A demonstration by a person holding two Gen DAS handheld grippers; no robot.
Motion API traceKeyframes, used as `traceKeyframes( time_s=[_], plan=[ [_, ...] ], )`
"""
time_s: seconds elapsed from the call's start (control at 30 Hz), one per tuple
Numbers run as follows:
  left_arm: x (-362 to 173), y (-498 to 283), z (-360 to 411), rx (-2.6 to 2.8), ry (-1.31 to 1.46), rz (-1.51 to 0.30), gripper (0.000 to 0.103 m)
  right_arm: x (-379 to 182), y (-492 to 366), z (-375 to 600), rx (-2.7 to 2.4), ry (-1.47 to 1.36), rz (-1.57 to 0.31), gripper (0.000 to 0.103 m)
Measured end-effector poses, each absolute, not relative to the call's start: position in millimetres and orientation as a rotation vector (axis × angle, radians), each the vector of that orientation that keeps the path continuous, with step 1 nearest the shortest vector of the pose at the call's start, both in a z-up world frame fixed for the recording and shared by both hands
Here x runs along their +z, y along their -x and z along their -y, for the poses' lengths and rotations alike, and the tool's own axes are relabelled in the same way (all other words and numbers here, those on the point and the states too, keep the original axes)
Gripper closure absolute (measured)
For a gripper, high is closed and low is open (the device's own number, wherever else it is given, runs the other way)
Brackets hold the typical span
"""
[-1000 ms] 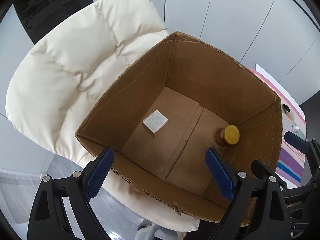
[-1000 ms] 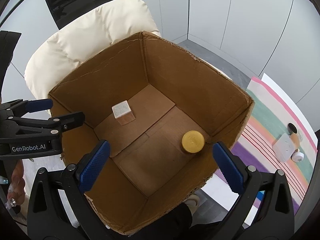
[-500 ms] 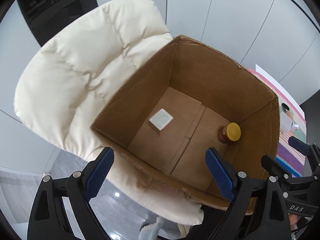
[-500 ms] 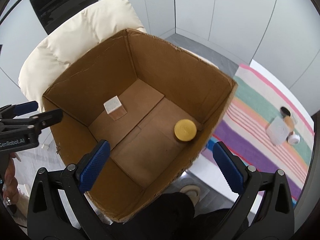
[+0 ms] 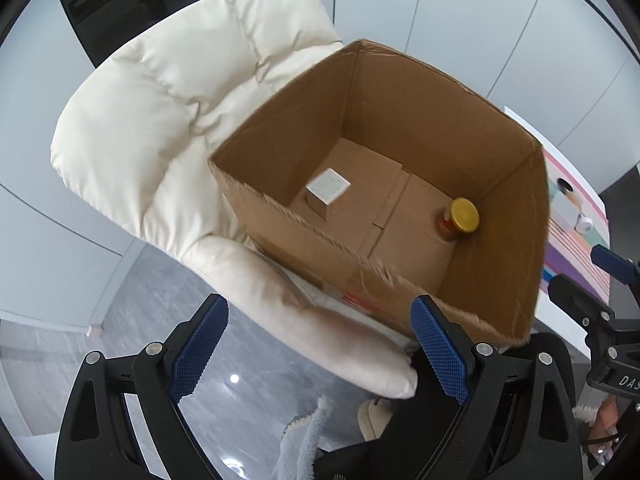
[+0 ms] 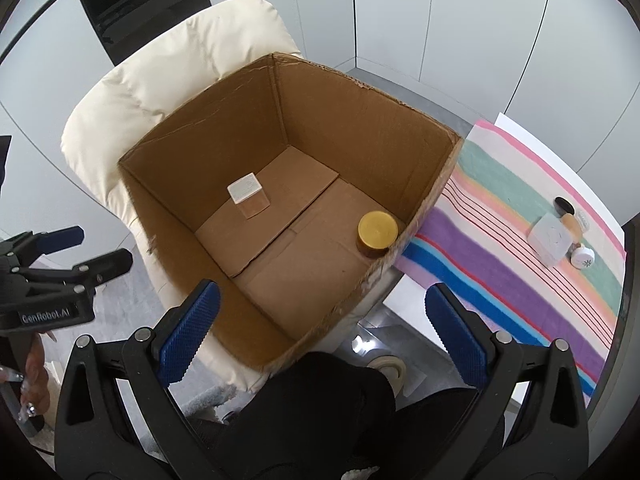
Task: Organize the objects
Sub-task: 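Move both open tools back over the striped cloth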
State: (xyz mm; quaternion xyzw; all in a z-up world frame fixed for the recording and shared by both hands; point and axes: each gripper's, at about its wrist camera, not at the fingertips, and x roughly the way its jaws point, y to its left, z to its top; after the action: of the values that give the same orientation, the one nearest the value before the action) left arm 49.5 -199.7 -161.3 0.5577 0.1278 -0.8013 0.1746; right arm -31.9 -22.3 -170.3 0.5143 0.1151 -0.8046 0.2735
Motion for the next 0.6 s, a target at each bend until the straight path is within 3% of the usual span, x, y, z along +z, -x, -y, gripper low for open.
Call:
traceKeyframes(
  time_s=[0.4,0.6],
  plan=[
    [-162,-88,187,-2.256,-1.575,-0.443,0.009,-154,-9,4,-2.169,-1.344,-0.303,0.000],
    [-155,-87,182,-2.277,-1.529,-0.373,0.009,-151,-10,-3,-2.203,-1.334,-0.287,0.000]
  ],
)
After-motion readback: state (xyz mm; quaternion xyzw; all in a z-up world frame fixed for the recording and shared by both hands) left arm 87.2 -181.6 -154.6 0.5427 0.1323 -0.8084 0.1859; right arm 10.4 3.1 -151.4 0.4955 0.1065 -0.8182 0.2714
